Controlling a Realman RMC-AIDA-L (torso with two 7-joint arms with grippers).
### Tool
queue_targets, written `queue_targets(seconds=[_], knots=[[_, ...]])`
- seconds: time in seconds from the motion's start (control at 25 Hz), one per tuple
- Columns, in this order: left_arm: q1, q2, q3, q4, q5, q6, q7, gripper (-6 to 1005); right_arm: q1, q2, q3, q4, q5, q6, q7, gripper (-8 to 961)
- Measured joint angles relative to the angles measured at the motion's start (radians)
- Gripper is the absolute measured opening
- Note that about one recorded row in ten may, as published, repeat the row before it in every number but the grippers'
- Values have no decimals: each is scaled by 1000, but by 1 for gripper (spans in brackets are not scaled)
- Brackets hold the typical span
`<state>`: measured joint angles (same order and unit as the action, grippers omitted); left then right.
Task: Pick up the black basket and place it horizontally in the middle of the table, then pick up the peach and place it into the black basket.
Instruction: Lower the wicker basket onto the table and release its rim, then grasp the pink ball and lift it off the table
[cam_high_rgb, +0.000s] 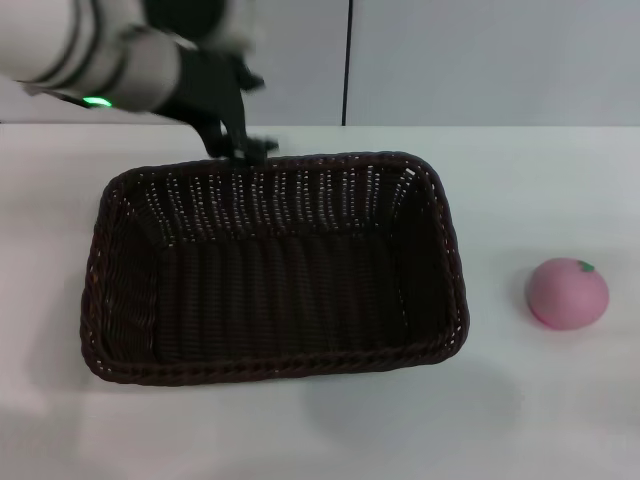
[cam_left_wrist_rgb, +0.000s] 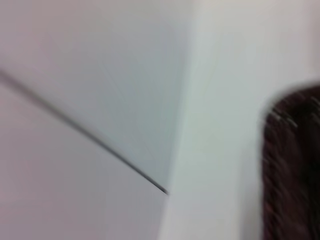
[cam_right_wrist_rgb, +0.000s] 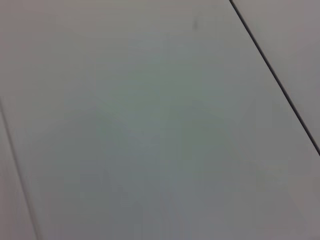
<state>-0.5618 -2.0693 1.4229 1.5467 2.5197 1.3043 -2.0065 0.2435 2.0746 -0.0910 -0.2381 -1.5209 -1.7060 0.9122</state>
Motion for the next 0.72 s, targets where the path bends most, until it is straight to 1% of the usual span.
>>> queue_targets(seconds=[0.08, 0.12, 0.2, 0.28, 0.4, 0.44, 0.52, 0.56, 0.6, 0.64, 0.68, 0.72], knots=[[65, 1, -57, 29, -122, -72, 7, 695, -21, -1, -20, -116, -37, -33, 72, 673], [110, 2, -84, 38, -209, -121, 16, 695, -31, -1, -31, -199, -69, -47, 137, 673], [213, 4, -110, 44, -418, -220, 78, 695, -43, -3, -38, -405, -156, -63, 332, 673], [319, 3, -109, 31, -620, -307, 188, 695, -43, -4, -39, -614, -250, -83, 531, 673], [468, 1, -70, -37, -962, -418, 414, 695, -20, -6, -52, -875, -385, -145, 761, 673], [498, 1, -57, -64, -1043, -427, 477, 695, -8, -8, -65, -953, -431, -164, 832, 673], [561, 0, -28, -134, -1203, -429, 624, 695, 21, -17, -120, -1083, -525, -194, 978, 673], [579, 0, -16, -166, -1266, -426, 683, 695, 35, -22, -148, -1128, -572, -207, 1042, 673], [595, 0, -2, -198, -1318, -420, 741, 695, 53, -29, -182, -1159, -626, -214, 1100, 672], [595, 0, -2, -198, -1318, -420, 741, 695, 77, -38, -219, -1183, -687, -221, 1156, 672], [624, 1, 22, -264, -1431, -393, 851, 695, 101, -46, -249, -1190, -746, -225, 1201, 672], [637, 1, 28, -298, -1481, -368, 906, 695, 133, -54, -289, -1181, -816, -224, 1246, 672]])
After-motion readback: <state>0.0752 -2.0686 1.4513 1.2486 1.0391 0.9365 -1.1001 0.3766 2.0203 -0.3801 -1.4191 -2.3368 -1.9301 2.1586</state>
